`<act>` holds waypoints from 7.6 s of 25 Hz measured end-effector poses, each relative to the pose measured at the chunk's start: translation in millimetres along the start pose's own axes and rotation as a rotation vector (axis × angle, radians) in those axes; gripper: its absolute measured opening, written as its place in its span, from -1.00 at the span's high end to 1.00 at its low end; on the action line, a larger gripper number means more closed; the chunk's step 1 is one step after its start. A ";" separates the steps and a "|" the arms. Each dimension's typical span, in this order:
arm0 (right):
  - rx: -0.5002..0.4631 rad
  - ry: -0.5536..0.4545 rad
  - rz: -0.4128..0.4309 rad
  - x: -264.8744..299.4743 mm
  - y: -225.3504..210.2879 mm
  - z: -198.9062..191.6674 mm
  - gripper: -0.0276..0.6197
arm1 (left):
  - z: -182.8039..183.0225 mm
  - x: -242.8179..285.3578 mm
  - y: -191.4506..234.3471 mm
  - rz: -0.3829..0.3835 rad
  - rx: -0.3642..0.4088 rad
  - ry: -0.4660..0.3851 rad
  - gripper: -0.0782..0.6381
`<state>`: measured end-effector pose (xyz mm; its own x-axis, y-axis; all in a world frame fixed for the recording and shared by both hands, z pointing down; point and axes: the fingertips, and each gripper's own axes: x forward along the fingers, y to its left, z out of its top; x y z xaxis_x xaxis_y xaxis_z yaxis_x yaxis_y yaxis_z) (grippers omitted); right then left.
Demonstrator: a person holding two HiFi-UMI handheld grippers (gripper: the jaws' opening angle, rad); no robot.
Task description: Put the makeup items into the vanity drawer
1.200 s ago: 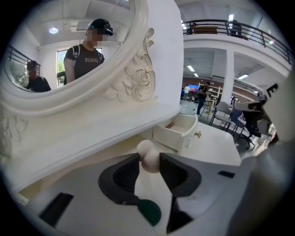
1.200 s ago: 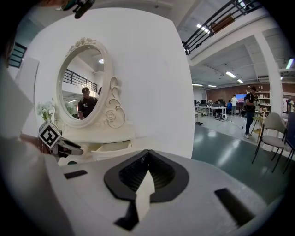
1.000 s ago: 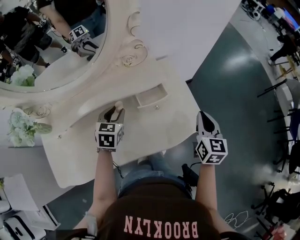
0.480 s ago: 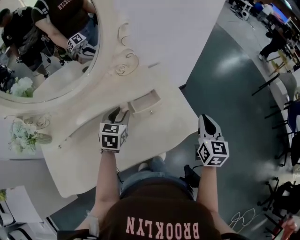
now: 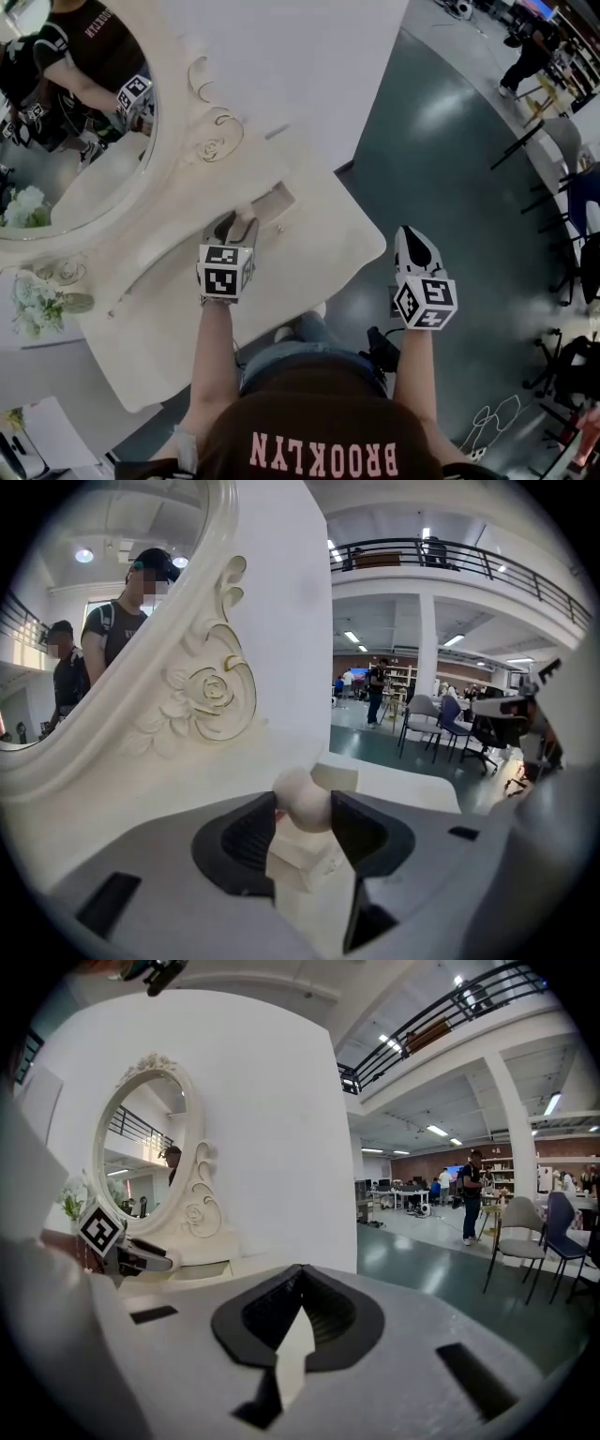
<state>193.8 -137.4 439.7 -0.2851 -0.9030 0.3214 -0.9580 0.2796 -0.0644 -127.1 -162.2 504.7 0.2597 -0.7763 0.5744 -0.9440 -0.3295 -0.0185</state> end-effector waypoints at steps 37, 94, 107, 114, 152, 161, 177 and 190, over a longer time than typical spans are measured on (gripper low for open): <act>-0.016 -0.011 0.139 11.5 72.1 6.6 0.92 | -45.2 -87.5 79.5 0.206 -0.149 -0.023 0.08; -0.105 0.022 0.076 -20.6 83.7 -3.1 0.92 | -47.9 -71.8 51.3 0.138 -0.073 -0.034 0.67; -0.076 0.000 0.090 26.4 6.0 21.0 0.92 | 6.2 -12.3 17.5 0.153 -0.061 -0.047 0.67; -0.047 0.021 0.094 43.2 -35.6 12.6 0.92 | 20.0 25.7 -10.3 0.150 -0.073 -0.037 0.67; 0.046 -0.028 0.125 8.5 15.2 8.4 0.92 | 33.7 -58.3 16.4 0.190 -0.112 -0.246 0.75; 0.006 -0.066 0.135 -21.3 75.5 11.0 0.92 | 16.4 -121.9 43.2 0.201 -0.116 -0.338 0.75; -0.180 -0.115 0.232 -39.5 126.1 30.5 0.92 | 8.6 -197.9 63.2 0.325 -0.175 -0.503 0.75; -0.215 -0.199 0.293 -42.3 120.4 53.9 0.92 | 28.7 -212.4 42.5 0.370 -0.161 -0.538 0.75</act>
<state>88.8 -83.1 367.4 -0.5654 -0.8148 0.1281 -0.8131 0.5767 0.0796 -216.6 -26.7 358.4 -0.0612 -0.9960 0.0652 -0.9980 0.0620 0.0101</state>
